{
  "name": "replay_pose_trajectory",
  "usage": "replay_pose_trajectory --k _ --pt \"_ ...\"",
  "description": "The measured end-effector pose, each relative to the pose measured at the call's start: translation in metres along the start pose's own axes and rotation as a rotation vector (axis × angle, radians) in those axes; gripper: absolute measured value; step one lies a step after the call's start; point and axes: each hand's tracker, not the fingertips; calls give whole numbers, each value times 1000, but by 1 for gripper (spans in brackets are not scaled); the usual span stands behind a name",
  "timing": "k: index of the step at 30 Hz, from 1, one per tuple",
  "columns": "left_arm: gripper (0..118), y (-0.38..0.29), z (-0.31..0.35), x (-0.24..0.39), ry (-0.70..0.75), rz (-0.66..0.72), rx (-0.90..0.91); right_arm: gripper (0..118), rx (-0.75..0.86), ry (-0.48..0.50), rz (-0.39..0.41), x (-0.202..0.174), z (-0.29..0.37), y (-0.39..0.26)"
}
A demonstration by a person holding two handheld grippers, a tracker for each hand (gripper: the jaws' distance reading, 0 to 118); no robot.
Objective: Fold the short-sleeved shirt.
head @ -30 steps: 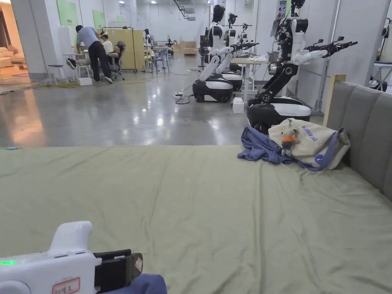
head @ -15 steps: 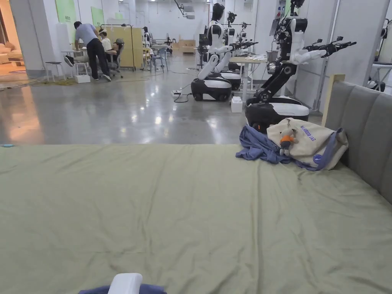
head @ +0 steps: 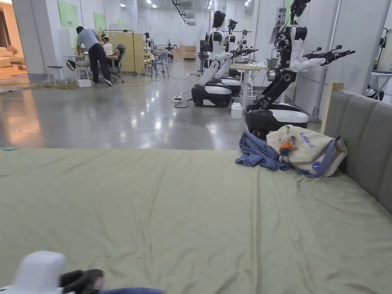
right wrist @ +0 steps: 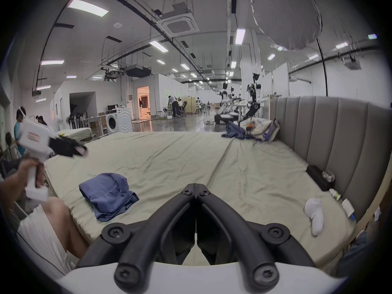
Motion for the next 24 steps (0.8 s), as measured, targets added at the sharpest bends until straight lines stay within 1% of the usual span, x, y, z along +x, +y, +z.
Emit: replay_pose_trajectory --k 1,2,4,6,7,9,11,13,15,16,17,18,19,20,21,22,23,24 --pt "6 -5 22 -7 64 -63 72 2 23 -8 24 -2 4 0" --pt "6 -12 37 -10 116 -94 116 2 34 -9 30 -4 8 -1" --pt "5 -24 66 -15 165 -72 192 2 30 -6 28 -5 12 -3" --pt "4 -36 77 -23 163 13 184 2 25 -11 30 -7 12 -6" --pt "4 -39 78 -27 168 32 181 2 25 -9 26 -7 11 -6" --pt "3 -33 72 -31 152 60 117 2 22 14 15 -9 8 0" --pt "2 -31 73 -34 158 47 142 2 38 53 -2 -14 2 11" --pt "1 -22 68 -45 138 65 129 2 34 138 -30 -26 -17 30" --pt "1 -18 65 -51 146 73 123 2 -27 307 -51 -51 -51 52" --pt "1 -15 61 -55 145 69 111 2 -55 399 -41 -69 -71 57" --pt "1 -15 57 -58 155 62 101 2 -83 462 2 -92 -92 58" --pt "1 -14 54 -60 170 60 82 2 -142 535 7 -113 -115 58" --pt "1 -13 50 -63 170 66 69 2 -215 608 -42 -127 -138 52" --pt "1 -16 45 -68 156 77 46 2 -316 683 -142 -142 -166 42" --pt "1 -16 41 -72 144 86 26 2 -382 722 -194 -155 -189 30" --pt "1 -16 38 -74 140 90 16 2 -441 718 -193 -165 -206 19" --pt "1 -16 35 -78 135 93 5 2 -494 698 -173 -173 -223 7" --pt "1 -18 32 -82 131 101 -11 2 -503 670 -166 -175 -232 -2"
